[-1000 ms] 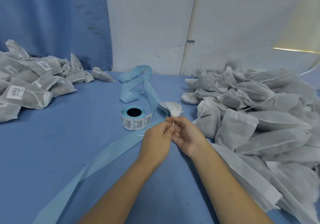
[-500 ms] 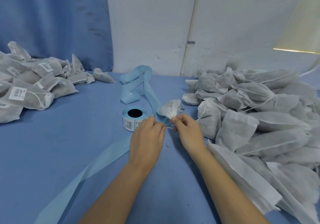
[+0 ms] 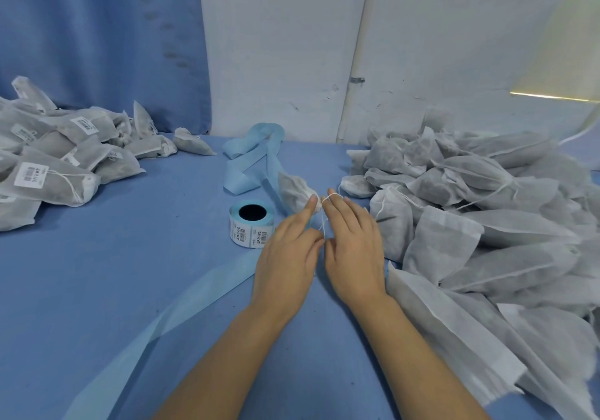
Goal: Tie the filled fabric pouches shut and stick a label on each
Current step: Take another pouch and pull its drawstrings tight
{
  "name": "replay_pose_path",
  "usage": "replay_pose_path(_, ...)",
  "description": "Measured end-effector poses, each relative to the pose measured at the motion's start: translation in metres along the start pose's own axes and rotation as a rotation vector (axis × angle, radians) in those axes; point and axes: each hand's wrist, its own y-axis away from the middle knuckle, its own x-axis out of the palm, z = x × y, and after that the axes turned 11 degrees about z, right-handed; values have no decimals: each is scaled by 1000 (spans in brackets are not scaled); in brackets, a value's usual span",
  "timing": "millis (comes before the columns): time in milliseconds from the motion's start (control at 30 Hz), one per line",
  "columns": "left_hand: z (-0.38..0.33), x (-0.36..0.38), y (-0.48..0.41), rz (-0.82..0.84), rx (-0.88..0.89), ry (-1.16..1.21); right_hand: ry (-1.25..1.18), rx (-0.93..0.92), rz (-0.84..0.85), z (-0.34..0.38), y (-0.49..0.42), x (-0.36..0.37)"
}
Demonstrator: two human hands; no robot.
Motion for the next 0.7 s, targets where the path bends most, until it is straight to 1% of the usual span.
replay_pose_path(100,2,0,1,37,-11,26,-7,-42,-72,1,0,0)
replay_pose_path(167,2,3,0,58,-29,94,-22,-38,-130,0,0,0)
replay_pose_path(233,1,4,-1,32,-11,173,-61,-24,-178,-1,0,1)
replay_pose_path(300,-3,5,-2,10,19,247,-121,-30,-227,-2,0,2)
replay_pose_path(433,0,7,-2,61,-11,327,-291,-46,-321,-5,-1,8)
replay_pose_path(533,1,8,-1,70,-26,337,-500,61,-325,-3,0,8)
replay_pose_path(633,1,8,0,60,-45,337,-847,263,-250,-1,0,8)
replay_pose_path(700,0,7,1,53,-68,350,-1048,351,-218,-2,-2,8)
